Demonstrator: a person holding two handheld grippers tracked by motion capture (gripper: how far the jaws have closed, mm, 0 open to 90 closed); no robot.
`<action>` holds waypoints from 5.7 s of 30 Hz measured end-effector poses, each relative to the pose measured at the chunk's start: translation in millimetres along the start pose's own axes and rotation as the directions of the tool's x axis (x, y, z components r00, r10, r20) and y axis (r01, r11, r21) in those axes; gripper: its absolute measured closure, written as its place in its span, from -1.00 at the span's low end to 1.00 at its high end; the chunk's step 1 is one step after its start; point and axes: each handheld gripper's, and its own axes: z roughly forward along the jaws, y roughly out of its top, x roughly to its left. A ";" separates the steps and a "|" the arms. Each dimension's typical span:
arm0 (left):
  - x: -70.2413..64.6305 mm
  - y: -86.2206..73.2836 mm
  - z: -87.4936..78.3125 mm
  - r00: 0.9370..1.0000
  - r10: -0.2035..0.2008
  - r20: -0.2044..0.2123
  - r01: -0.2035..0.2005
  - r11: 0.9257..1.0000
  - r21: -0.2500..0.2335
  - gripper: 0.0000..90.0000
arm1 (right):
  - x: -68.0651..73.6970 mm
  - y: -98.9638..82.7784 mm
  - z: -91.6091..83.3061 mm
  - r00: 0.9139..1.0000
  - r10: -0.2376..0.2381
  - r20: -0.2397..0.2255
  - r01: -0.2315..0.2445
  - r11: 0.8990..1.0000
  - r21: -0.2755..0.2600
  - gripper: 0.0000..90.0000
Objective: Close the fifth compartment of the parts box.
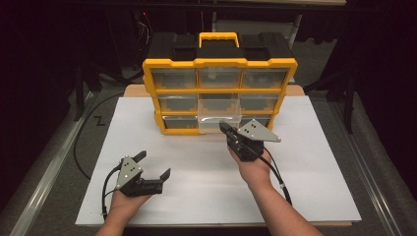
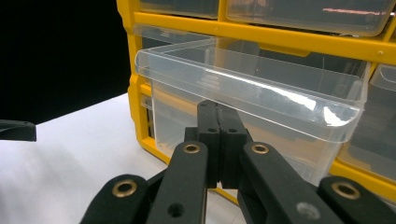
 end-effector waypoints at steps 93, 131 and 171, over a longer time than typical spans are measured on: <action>3.7 -0.7 0.2 1.000 -0.020 0.015 0.020 1.000 -0.005 -1.00 | -34.4 25.1 78.7 0.988 -0.038 0.149 0.021 0.993 0.117 1.00; 4.7 -1.8 2.3 1.000 -0.009 -0.002 0.009 1.000 0.010 -1.00 | -53.3 -62.7 -3.5 0.998 0.035 0.061 -0.046 0.982 0.185 1.00; 6.9 -2.4 -0.2 1.000 -0.018 -0.011 0.018 0.999 0.027 -1.00 | -87.2 -100.0 -102.9 0.992 0.097 0.078 -0.108 0.983 0.148 0.77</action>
